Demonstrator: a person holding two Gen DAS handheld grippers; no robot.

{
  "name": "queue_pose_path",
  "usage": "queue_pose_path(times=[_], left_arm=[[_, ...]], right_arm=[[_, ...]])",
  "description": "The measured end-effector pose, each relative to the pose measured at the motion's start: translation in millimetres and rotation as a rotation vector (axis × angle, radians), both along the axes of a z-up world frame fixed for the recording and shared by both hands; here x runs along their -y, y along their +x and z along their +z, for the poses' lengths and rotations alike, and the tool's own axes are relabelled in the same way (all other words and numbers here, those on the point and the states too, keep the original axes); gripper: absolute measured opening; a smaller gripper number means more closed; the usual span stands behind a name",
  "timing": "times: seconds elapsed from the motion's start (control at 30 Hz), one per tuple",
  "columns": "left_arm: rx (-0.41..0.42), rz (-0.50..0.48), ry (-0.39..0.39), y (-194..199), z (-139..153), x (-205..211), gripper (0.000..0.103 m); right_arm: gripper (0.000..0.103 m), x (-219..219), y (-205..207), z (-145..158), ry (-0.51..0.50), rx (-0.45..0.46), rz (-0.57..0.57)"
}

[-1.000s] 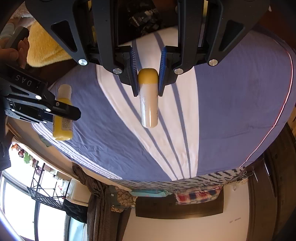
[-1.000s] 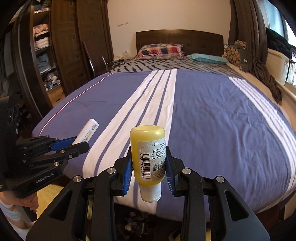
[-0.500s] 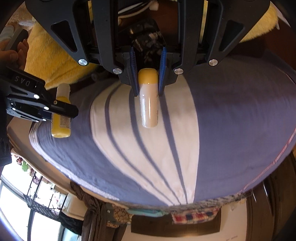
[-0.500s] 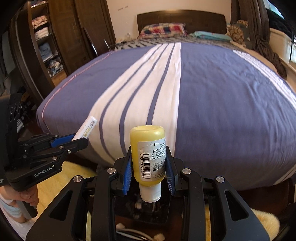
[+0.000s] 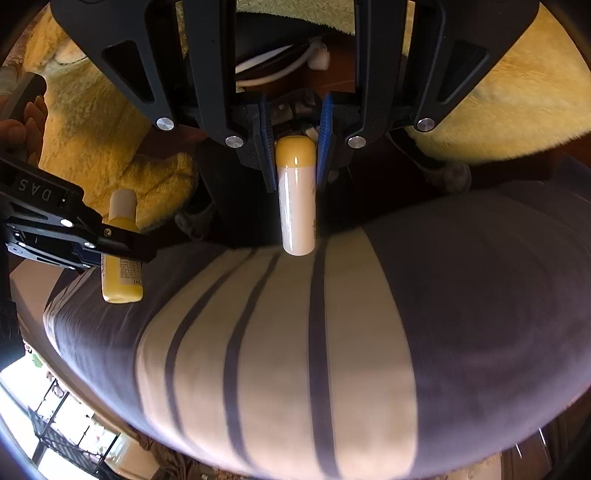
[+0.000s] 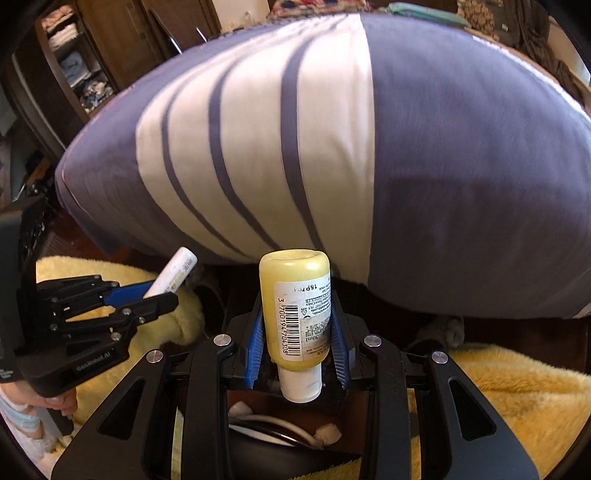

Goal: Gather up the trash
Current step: 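Carry tube and yellow bottle over the black bin and open both tools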

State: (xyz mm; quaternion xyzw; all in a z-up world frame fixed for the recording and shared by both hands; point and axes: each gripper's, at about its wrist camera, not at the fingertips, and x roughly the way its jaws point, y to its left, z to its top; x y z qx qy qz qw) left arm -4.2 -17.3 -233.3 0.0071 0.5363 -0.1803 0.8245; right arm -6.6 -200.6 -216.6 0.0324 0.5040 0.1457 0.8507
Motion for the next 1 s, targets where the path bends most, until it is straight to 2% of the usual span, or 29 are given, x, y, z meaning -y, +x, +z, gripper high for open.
queue_pose_path(times=[0.23, 0.37, 0.67, 0.8, 0.87, 0.93, 1.0], left_arm=[[-0.112, -0.025, -0.021, 3.6, -39.3, 4.2, 0.019], [-0.158, -0.036, -0.037, 10.9, -50.5, 9.1, 0.019], [-0.212, -0.02, -0.005, 21.6, -63.6, 8.6, 0.02], [-0.203, 0.004, 0.008, 22.9, -62.5, 2.9, 0.035], [-0.185, 0.018, 0.014, 22.5, -57.1, -0.3, 0.041], [-0.153, 0.035, 0.023, 21.6, -48.1, -4.5, 0.058], [-0.114, 0.054, 0.035, 20.0, -37.8, -8.8, 0.065]], right_arm=[[0.032, -6.3, 3.6, -39.3, 0.004, -0.105, 0.005], [0.032, -12.5, 12.7, -57.7, 0.006, -0.169, 0.009], [0.035, -22.8, 29.5, -63.1, -0.014, -0.214, 0.009], [0.051, -10.9, 31.1, -58.0, -0.019, -0.192, -0.022], [0.054, -8.6, 30.7, -54.1, -0.02, -0.173, -0.034], [0.064, -2.1, 29.1, -44.7, -0.019, -0.146, -0.058], [0.073, 4.5, 26.8, -34.4, -0.022, -0.114, -0.083]])
